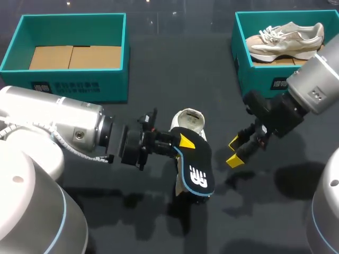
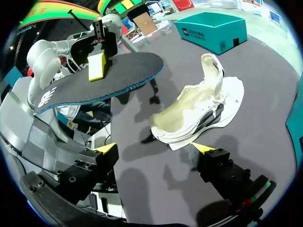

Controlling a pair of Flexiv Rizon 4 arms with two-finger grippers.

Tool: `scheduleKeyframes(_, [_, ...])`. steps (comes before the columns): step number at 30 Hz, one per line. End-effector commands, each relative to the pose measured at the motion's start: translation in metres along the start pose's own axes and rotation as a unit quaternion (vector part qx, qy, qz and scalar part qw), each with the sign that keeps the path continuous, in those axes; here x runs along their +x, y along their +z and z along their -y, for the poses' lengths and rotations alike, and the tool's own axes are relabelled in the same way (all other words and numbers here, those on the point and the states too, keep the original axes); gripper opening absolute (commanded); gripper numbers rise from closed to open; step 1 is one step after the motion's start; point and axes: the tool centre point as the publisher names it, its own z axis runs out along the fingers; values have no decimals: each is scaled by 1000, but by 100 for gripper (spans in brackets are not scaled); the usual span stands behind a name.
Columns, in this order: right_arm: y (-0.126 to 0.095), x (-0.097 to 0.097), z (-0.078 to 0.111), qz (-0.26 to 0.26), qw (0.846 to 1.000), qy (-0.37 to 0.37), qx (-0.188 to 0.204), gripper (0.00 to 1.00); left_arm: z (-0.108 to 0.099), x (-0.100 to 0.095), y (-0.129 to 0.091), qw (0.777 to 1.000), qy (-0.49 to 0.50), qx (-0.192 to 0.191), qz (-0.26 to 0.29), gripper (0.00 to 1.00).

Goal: Take the shoe out of the shoebox, open the shoe tongue, remove and reinsert the insole, then place the shoe into the shoebox

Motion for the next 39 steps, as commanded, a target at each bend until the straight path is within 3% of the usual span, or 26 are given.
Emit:
scheduleKeyframes(1, [1, -2, -1, 0, 1000, 0, 3, 100, 1, 1, 1, 1000, 0, -2, 0, 0])
scheduleKeyframes(5, [6, -7, -1, 4, 1000, -26, 12, 100, -9, 11, 4, 999, -29, 4, 12, 0])
scheduleKeyframes(14, [35, -20, 3, 72, 993, -78, 60, 100, -22, 22, -4, 995, -97, -4, 33, 0])
scheduleKeyframes(28, [43, -25, 6, 58, 991, -96, 68, 100, -25, 27, -1, 994, -102, 8, 39, 0])
scheduleKeyframes(36, [58, -32, 8, 154, 971, -162, 87, 100, -31, 38, -5, 990, -130, 20, 59, 0])
scheduleKeyframes(39, [61, -35, 6, 167, 966, -168, 103, 100, -33, 37, -5, 985, -157, 30, 66, 0])
